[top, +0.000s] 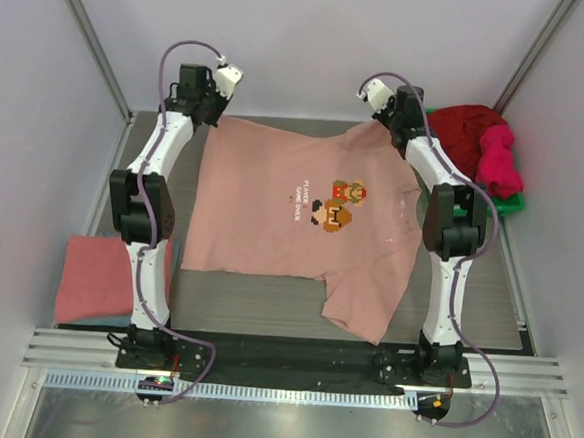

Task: Fold and stack the t-shirts
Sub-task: Fold the tshirt

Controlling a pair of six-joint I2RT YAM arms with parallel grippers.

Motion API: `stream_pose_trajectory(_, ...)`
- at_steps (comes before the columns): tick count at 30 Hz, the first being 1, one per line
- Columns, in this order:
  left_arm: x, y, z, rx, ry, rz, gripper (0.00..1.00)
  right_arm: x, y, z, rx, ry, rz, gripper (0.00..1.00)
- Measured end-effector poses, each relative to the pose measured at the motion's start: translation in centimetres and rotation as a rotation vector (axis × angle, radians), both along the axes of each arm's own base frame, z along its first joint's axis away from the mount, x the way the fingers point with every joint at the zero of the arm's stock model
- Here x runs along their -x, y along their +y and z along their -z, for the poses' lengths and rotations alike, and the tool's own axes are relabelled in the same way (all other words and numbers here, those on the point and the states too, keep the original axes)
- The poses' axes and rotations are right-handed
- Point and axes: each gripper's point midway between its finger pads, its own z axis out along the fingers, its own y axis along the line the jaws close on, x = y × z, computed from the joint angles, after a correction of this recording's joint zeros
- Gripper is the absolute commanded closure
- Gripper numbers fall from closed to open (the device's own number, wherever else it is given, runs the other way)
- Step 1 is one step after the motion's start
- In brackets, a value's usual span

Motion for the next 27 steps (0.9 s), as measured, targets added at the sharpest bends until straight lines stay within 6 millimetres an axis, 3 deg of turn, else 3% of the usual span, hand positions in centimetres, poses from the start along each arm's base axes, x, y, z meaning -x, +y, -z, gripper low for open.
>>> stream_pose_trajectory(5, 1.0, 0.1, -1.7, 0.001, -0.012, 0.006, 1.0, 1.5, 0.6, -1.2, -0.005, 0.008, -0.017, 0.99)
stream_pose_trajectory(10, 1.8, 0.7, 0.0, -0.004, 0.042, -0.004, 1.0, 2.5, 0.8, 0.1, -0.011, 0.057, -0.015, 0.99)
stream_pose_trajectory(16, 1.9, 1.9, 0.4, -0.007, 0.057, -0.022, 1.0, 4.1, 0.4, 2.4, -0.006, 0.134, -0.005, 0.99)
stream_pose_trajectory(20, 1.9, 2.2, 0.4, -0.012, 0.058, -0.026, 1.0, 4.7, -0.4, 1.3, -0.007, 0.125, 0.01, 0.99)
stream_pose_trajectory(27, 2.7, 2.5, 1.4, -0.015, 0.086, -0.029, 1.0, 6.4, -1.2, -2.7, -0.029, 0.071, 0.031, 0.99)
